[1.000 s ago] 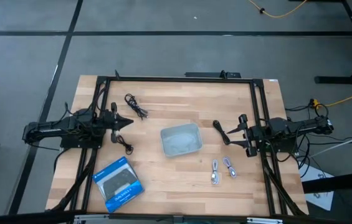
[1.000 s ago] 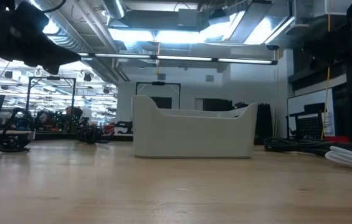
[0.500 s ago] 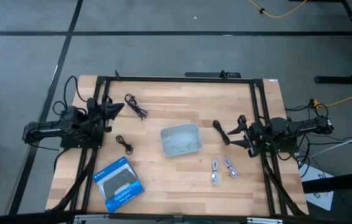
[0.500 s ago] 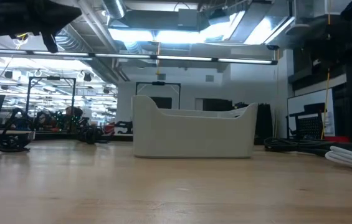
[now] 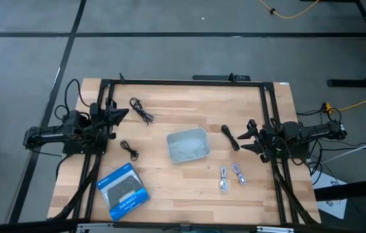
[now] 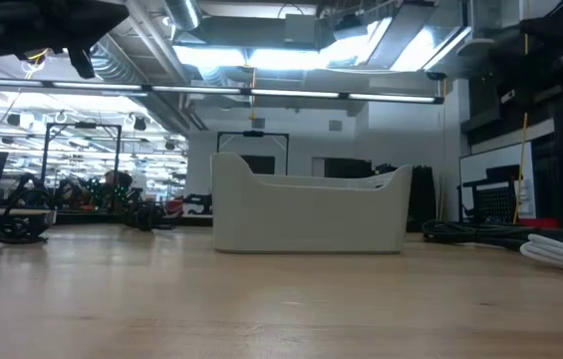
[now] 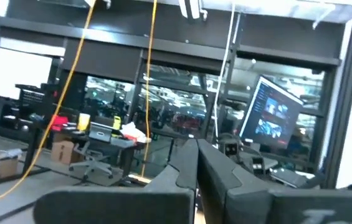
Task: Pick and place USB-C Cables
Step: Put the right black charger cable into the gray bin
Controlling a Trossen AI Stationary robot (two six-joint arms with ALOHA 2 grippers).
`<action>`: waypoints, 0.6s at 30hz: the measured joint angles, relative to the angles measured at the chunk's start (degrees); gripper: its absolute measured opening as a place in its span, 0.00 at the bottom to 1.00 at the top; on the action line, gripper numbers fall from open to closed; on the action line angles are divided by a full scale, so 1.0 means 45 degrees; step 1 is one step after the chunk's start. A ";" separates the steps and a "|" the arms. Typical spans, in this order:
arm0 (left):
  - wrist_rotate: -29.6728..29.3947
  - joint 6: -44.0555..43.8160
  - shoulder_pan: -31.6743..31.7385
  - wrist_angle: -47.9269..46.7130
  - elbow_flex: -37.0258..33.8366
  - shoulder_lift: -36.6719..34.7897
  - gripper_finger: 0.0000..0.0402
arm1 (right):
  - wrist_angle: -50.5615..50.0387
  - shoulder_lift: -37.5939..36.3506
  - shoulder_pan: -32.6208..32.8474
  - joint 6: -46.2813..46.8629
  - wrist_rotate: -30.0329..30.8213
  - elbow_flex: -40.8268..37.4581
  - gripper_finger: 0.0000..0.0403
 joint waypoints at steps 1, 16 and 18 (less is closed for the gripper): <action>0.0201 0.0005 -0.0005 -0.0013 0.0000 0.0060 0.00 | 0.0083 -0.0005 0.0000 -0.0001 0.0000 0.0000 0.48; 0.1703 0.0029 -0.0010 0.2005 -0.0068 0.2513 0.00 | 0.6733 0.0588 -0.0005 -0.1474 -0.0563 0.0516 0.48; 0.1632 0.0029 -0.0005 0.2175 -0.0068 0.2879 0.00 | 0.6664 0.1169 0.0000 -0.1763 -0.1240 0.1228 0.48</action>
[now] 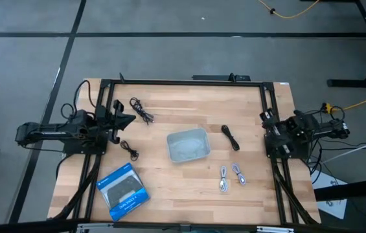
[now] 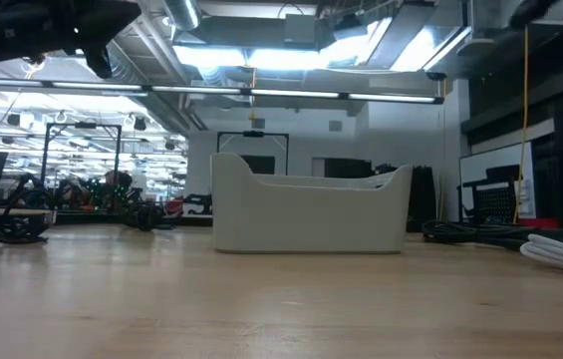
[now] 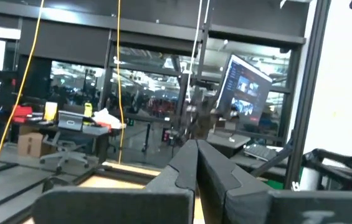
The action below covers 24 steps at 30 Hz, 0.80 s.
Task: Pick and place USB-C Cables
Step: Put the right black charger cable into the gray bin
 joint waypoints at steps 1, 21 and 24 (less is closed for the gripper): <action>-0.0028 0.0000 0.0000 0.0071 0.0000 0.0153 0.00 | -0.0125 0.0451 0.0000 -0.0092 -0.0140 0.0363 0.48; -0.0125 0.0000 0.0004 0.0483 0.0000 0.0798 0.00 | -1.6509 1.1870 -0.1636 0.7802 0.6517 0.5982 0.48; -0.0127 0.0000 0.0002 0.0483 0.0000 0.0798 0.00 | -1.5877 1.2860 -0.1960 0.7701 0.5699 0.5878 0.48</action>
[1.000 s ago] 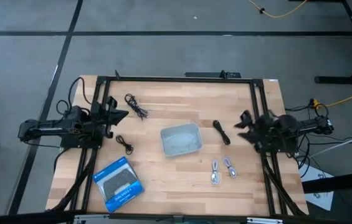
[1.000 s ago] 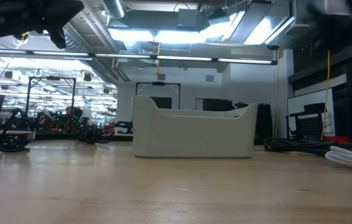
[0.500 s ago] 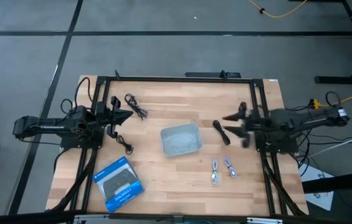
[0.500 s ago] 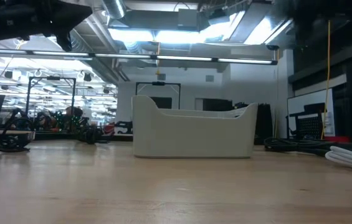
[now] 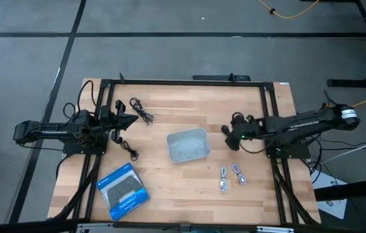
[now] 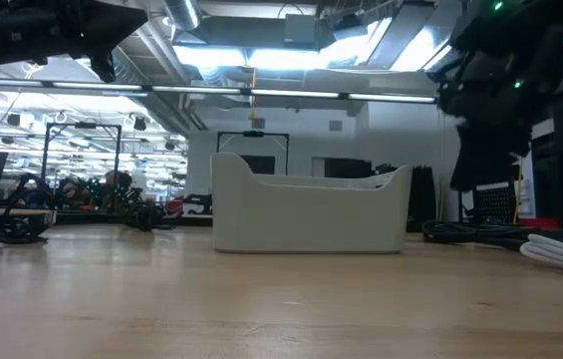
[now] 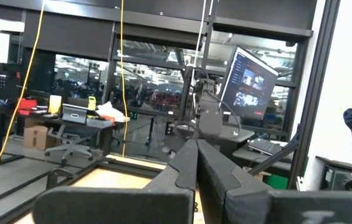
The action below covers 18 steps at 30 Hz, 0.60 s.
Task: Pick and place USB-C Cables
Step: Put the right black charger cable into the gray bin
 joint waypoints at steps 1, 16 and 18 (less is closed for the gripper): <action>-0.0002 0.0002 0.0002 0.0000 0.0000 0.0000 0.00 | -0.0018 0.0287 -0.0078 -0.0003 -0.0098 0.0000 0.48; -0.0002 0.0005 0.0000 -0.0005 0.0000 0.0000 0.00 | 0.0945 0.3071 -0.0318 0.0094 -0.1217 -0.0029 0.48; -0.0002 0.0005 -0.0001 -0.0008 0.0000 0.0000 0.00 | 0.1027 0.3533 -0.0318 0.0111 -0.1165 -0.0029 0.48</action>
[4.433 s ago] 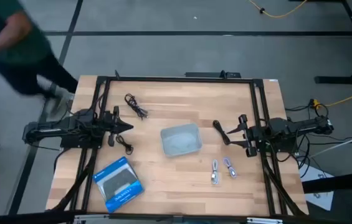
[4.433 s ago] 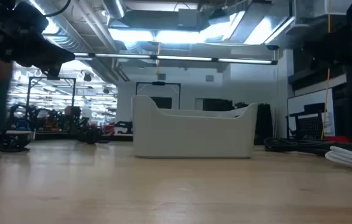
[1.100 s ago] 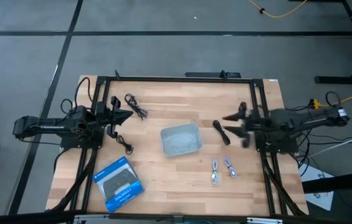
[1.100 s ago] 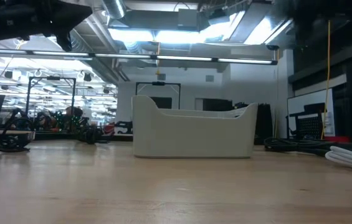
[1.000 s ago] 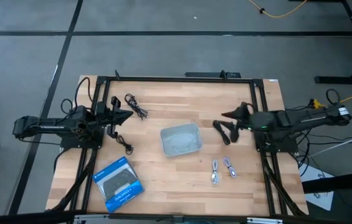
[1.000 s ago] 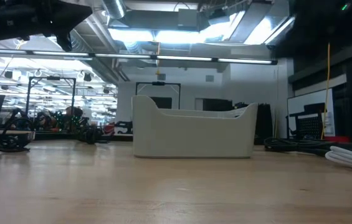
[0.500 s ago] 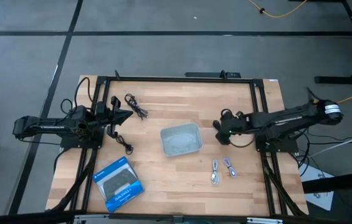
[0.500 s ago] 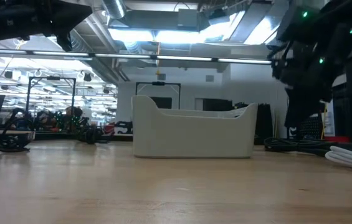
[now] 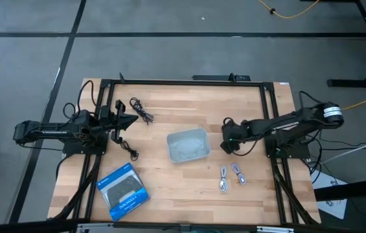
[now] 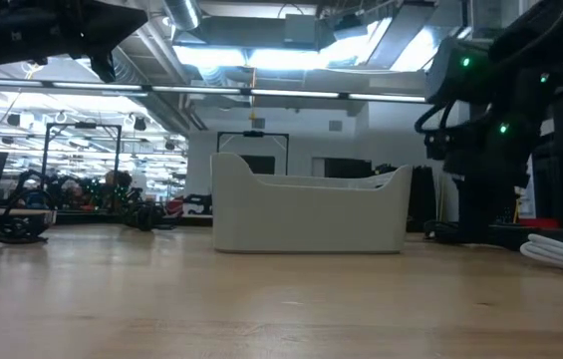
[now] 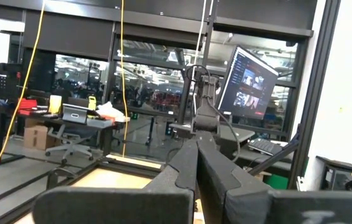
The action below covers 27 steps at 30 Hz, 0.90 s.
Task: Pick and place USB-C Cables
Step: Put the right black charger cable into the gray bin
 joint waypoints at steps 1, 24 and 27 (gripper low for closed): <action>0.0000 0.0000 0.0000 0.0003 0.0000 0.0000 0.00 | 0.0053 0.0242 0.0000 0.0019 0.0007 0.0006 0.48; -0.0306 0.0010 0.0004 -0.0035 0.0000 -0.0002 0.00 | 0.0893 -0.0431 0.0232 -0.4891 0.4485 0.2821 0.16; -0.0642 0.0010 0.0004 -0.0084 0.0000 0.0000 0.00 | 0.3428 -0.0431 0.0502 -0.6995 0.3030 0.2914 0.16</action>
